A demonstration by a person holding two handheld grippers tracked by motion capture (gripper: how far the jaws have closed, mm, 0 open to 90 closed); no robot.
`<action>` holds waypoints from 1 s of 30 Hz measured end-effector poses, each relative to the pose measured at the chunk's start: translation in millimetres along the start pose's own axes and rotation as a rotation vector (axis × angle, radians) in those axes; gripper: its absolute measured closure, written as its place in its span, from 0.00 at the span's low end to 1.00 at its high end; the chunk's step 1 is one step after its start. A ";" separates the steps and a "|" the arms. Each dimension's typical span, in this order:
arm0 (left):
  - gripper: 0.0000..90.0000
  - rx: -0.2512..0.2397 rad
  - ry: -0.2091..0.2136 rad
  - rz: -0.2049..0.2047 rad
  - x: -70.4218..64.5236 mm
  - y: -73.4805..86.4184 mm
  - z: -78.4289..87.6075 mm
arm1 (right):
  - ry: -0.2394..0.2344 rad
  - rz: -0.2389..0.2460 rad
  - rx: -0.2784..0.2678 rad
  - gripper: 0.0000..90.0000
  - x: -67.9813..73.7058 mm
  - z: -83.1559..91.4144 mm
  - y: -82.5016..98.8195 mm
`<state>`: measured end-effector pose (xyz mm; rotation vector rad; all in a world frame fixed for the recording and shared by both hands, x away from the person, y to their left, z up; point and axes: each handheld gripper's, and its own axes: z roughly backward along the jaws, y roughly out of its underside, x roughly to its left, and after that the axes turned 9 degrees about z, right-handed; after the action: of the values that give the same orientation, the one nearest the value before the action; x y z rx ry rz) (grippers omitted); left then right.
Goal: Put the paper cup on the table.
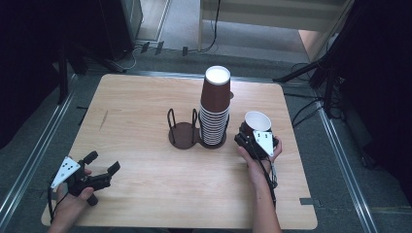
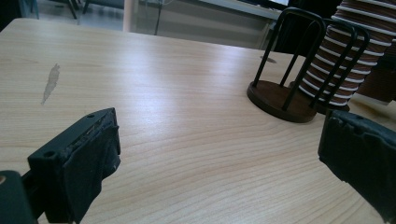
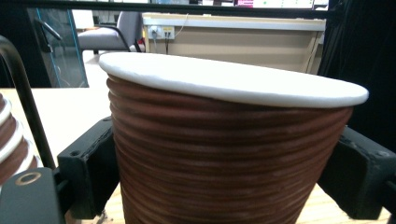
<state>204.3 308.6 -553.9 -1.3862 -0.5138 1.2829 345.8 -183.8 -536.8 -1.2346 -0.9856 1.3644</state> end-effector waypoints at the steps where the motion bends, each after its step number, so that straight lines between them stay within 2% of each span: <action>1: 0.00 0.000 0.000 0.001 0.0 0.0 0.0 | 0.000 0.006 0.004 0.12 0.1 -0.4 0.7; 5: 0.00 0.002 -0.003 0.003 0.1 -0.2 -0.3 | -0.007 0.010 0.030 0.11 1.4 -1.3 2.3; 8: 0.00 0.002 -0.003 0.006 0.3 -0.2 -0.5 | -0.015 0.033 0.038 0.09 0.9 -1.7 3.9; 14: 0.00 0.002 -0.003 0.006 0.3 -0.2 -0.5 | -0.049 0.015 0.043 0.04 -0.7 0.8 2.2; 19: 0.00 0.003 -0.002 0.006 0.4 -0.3 -0.6 | -0.080 0.033 0.030 0.00 -1.3 5.7 -0.5; 26: 0.00 0.003 -0.003 0.006 0.3 -0.3 -0.5 | -0.107 -0.004 0.004 0.00 -7.4 15.0 -9.6; 30: 0.00 0.003 -0.002 0.006 0.4 -0.3 -0.5 | -0.109 0.008 -0.009 0.00 -10.1 22.3 -13.6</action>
<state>205.0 308.8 -553.9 -1.3850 -0.5095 1.2894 325.6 -190.4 -518.6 -1.1825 -1.0647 1.4475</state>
